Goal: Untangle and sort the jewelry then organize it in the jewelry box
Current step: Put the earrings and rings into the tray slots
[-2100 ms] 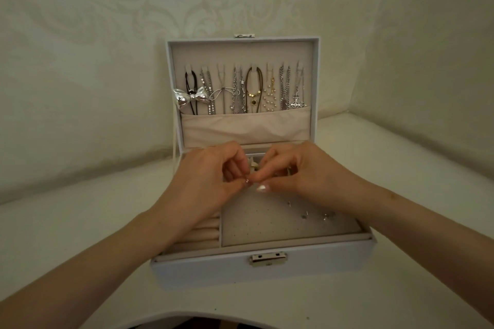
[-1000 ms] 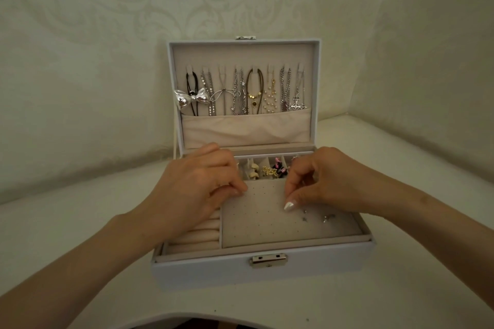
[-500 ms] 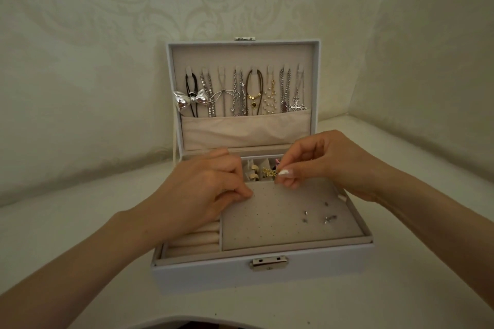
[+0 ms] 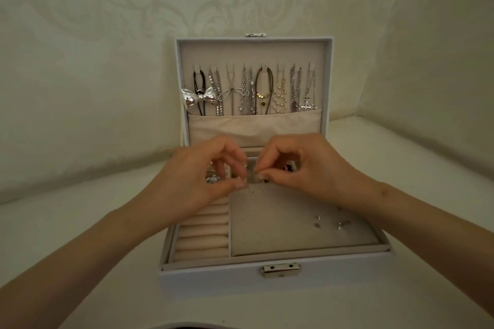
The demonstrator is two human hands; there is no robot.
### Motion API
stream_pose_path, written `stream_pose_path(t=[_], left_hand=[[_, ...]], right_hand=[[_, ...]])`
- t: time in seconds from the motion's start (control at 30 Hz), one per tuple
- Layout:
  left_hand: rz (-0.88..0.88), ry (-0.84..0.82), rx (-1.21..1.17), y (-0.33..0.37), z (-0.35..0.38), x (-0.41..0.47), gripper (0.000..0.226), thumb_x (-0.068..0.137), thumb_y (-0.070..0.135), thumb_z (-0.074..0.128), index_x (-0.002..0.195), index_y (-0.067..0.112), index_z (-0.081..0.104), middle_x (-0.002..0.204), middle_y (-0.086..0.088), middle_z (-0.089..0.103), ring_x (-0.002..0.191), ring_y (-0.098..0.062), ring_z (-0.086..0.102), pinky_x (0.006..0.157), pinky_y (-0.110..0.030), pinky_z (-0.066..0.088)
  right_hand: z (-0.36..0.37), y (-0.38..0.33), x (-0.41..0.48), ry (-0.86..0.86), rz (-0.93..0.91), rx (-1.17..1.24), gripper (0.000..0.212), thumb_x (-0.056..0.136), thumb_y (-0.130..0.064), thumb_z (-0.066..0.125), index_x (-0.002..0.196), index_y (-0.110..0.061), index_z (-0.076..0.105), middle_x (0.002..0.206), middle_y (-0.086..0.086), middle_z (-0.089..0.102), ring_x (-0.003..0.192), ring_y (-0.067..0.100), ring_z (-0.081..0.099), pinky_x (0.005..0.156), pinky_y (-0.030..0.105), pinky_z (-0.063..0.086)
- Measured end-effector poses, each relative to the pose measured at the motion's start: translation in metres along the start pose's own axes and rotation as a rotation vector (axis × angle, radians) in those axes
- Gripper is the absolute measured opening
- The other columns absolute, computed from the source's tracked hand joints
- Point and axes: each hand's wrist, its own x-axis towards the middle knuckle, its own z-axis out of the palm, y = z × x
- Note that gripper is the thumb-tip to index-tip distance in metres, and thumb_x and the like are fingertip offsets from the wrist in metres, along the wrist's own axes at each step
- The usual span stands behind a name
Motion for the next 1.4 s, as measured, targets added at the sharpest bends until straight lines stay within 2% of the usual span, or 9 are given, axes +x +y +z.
stream_pose_path(t=[0.07,0.2,0.37,0.47,0.6,0.77,0.93,1.07,1.4], left_hand=[[-0.058,-0.026,-0.077,0.006,0.006,0.003,0.037,0.066,0.022,0.082,0.091,0.031,0.055,0.079,0.022,0.069,0.064,0.001,0.055,0.059,-0.006,0.037],[-0.073,0.068,-0.167,0.016,0.014,0.007,0.034,0.064,0.019,0.083,0.084,0.025,0.057,0.069,0.017,0.067,0.058,0.001,0.055,0.055,-0.006,0.037],[-0.063,0.117,-0.229,0.018,0.017,0.009,0.033,0.065,0.013,0.082,0.080,0.026,0.057,0.065,0.014,0.065,0.057,0.002,0.052,0.056,-0.007,0.037],[0.002,0.159,-0.132,0.021,0.016,0.006,0.036,0.065,0.008,0.082,0.079,0.029,0.056,0.063,0.013,0.064,0.055,0.003,0.054,0.057,-0.003,0.036],[0.157,0.210,0.017,0.020,0.016,0.001,0.029,0.068,0.022,0.080,0.085,0.029,0.057,0.065,0.015,0.063,0.063,0.002,0.057,0.062,-0.005,0.039],[0.283,0.232,0.089,0.018,0.017,-0.001,0.019,0.072,0.034,0.068,0.087,0.027,0.057,0.071,0.016,0.058,0.069,-0.003,0.056,0.071,-0.015,0.043],[0.256,0.151,0.075,0.013,0.014,0.001,0.011,0.074,0.037,0.067,0.076,0.026,0.064,0.072,0.021,0.057,0.069,0.001,0.054,0.068,-0.012,0.042],[0.074,0.084,-0.009,0.006,0.013,0.009,0.013,0.067,0.042,0.074,0.069,0.032,0.066,0.074,0.017,0.063,0.073,-0.007,0.057,0.068,-0.026,0.048],[0.129,-0.091,0.098,-0.014,0.026,0.024,0.029,0.067,0.057,0.060,0.068,0.029,0.067,0.072,0.018,0.061,0.077,-0.006,0.052,0.066,-0.027,0.043]], right_hand=[[0.003,-0.001,-0.001,0.076,-0.020,0.042,0.005,0.077,-0.005,0.075,0.079,-0.007,0.071,0.079,0.002,0.069,0.072,0.014,0.064,0.069,0.027,0.055],[0.007,-0.007,-0.004,0.166,-0.128,0.013,0.005,0.075,-0.012,0.073,0.079,-0.009,0.071,0.079,0.002,0.067,0.071,0.013,0.062,0.067,0.016,0.048],[0.004,-0.008,-0.006,0.178,-0.080,0.081,0.008,0.075,-0.014,0.075,0.082,-0.010,0.073,0.082,0.002,0.065,0.074,0.015,0.061,0.069,0.020,0.050],[-0.012,-0.015,-0.014,0.088,0.037,0.180,0.015,0.072,-0.022,0.076,0.087,-0.019,0.075,0.080,-0.001,0.067,0.074,0.018,0.061,0.069,0.026,0.050],[-0.037,-0.015,-0.034,-0.320,0.221,0.028,0.032,0.053,-0.041,0.081,0.083,-0.035,0.073,0.080,-0.011,0.065,0.079,0.010,0.060,0.073,0.025,0.048],[-0.032,-0.010,-0.041,-0.293,0.276,-0.016,0.025,0.059,-0.027,0.087,0.077,-0.030,0.071,0.079,-0.010,0.065,0.074,0.009,0.061,0.069,0.026,0.051],[-0.029,-0.011,-0.038,-0.247,0.308,-0.042,0.018,0.062,-0.020,0.086,0.063,-0.027,0.070,0.073,-0.014,0.065,0.067,0.007,0.060,0.065,0.027,0.052],[-0.025,-0.014,-0.036,-0.251,0.312,-0.107,0.024,0.064,-0.020,0.085,0.060,-0.033,0.065,0.070,-0.020,0.063,0.067,0.003,0.058,0.064,0.020,0.048],[-0.028,-0.015,-0.037,-0.227,0.336,-0.168,0.021,0.064,-0.029,0.084,0.062,-0.028,0.063,0.062,-0.026,0.058,0.060,-0.002,0.053,0.055,0.012,0.039]])
